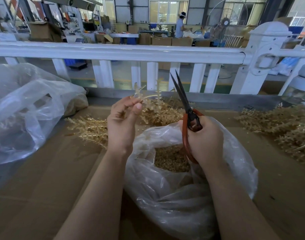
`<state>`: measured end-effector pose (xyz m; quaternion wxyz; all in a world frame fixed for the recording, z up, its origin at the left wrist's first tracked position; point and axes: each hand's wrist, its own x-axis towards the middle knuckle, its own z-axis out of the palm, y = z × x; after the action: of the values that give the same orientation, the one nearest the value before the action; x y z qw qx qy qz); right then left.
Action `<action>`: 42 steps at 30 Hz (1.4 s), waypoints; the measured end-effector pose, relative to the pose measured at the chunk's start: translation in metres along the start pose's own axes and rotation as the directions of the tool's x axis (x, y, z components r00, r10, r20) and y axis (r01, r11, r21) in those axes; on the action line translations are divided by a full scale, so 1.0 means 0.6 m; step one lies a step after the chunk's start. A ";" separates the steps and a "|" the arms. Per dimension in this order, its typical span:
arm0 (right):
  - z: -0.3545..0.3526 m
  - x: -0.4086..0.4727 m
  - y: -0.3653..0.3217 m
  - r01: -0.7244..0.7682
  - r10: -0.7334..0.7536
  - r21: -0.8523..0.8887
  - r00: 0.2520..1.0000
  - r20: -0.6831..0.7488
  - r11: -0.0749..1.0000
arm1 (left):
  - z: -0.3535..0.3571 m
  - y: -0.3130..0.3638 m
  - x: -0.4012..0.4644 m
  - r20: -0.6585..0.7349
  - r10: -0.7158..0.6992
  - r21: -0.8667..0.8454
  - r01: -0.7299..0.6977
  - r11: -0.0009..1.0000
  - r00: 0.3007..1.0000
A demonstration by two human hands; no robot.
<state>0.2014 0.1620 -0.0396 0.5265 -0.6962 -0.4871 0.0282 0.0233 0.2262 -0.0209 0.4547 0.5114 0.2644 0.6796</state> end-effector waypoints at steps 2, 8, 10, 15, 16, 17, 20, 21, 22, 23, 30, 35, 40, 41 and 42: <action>-0.003 0.002 -0.007 -0.028 0.022 0.107 0.998 0.054 0.994 | 0.002 0.000 -0.003 0.054 0.032 0.112 -0.038 0.993 0.998; -0.014 -0.001 -0.027 -0.192 0.083 0.413 0.960 0.267 0.890 | 0.009 -0.006 -0.012 0.155 0.085 0.266 -0.125 0.956 0.984; -0.019 -0.002 -0.030 -0.251 0.121 0.480 0.951 0.284 0.841 | 0.012 -0.008 -0.015 0.192 0.079 0.261 -0.129 0.957 0.978; -0.023 0.000 -0.032 -0.319 0.169 0.541 0.936 0.309 0.778 | 0.017 -0.010 -0.019 0.214 0.026 0.262 -0.083 0.962 0.977; -0.023 0.000 -0.033 -0.328 0.173 0.547 0.933 0.317 0.770 | 0.017 -0.009 -0.019 0.212 0.014 0.265 -0.072 0.962 0.977; -0.023 0.002 -0.034 -0.339 0.176 0.552 0.928 0.327 0.762 | 0.018 -0.009 -0.019 0.214 0.008 0.270 -0.067 0.961 0.977; -0.022 0.003 -0.035 -0.350 0.157 0.576 0.921 0.358 0.738 | 0.019 -0.007 -0.019 0.241 0.013 0.282 -0.083 0.956 0.970; -0.021 0.003 -0.034 -0.345 0.149 0.582 0.922 0.358 0.736 | 0.020 -0.008 -0.019 0.252 0.014 0.287 -0.088 0.954 0.968; -0.021 0.002 -0.033 -0.335 0.142 0.584 0.926 0.351 0.739 | 0.020 -0.008 -0.020 0.261 0.012 0.290 -0.090 0.953 0.965; -0.020 0.001 -0.033 -0.320 0.132 0.584 0.931 0.341 0.746 | 0.020 -0.009 -0.020 0.268 0.008 0.291 -0.088 0.953 0.964; -0.025 0.000 -0.031 -0.245 0.044 0.652 0.950 0.309 0.718 | 0.017 -0.012 -0.020 0.264 -0.034 0.229 -0.028 0.973 0.964; -0.031 -0.002 -0.037 -0.246 0.031 0.697 0.952 0.306 0.674 | 0.014 -0.008 -0.012 0.226 -0.191 -0.007 0.198 0.980 0.955; -0.032 -0.002 -0.041 -0.250 0.020 0.757 0.954 0.299 0.604 | 0.009 -0.001 -0.008 0.265 -0.316 -0.213 0.375 0.902 0.911; -0.033 -0.003 -0.042 -0.250 0.015 0.762 0.954 0.301 0.598 | 0.010 0.001 -0.008 0.281 -0.331 -0.223 0.396 0.890 0.901; -0.033 -0.003 -0.042 -0.251 0.011 0.765 0.953 0.304 0.594 | 0.011 0.004 -0.009 0.298 -0.343 -0.235 0.416 0.878 0.891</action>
<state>0.1953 0.1461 -0.0125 0.7063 -0.4127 -0.4365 0.3746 0.0290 0.2198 -0.0193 0.6798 0.4567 0.1980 0.5387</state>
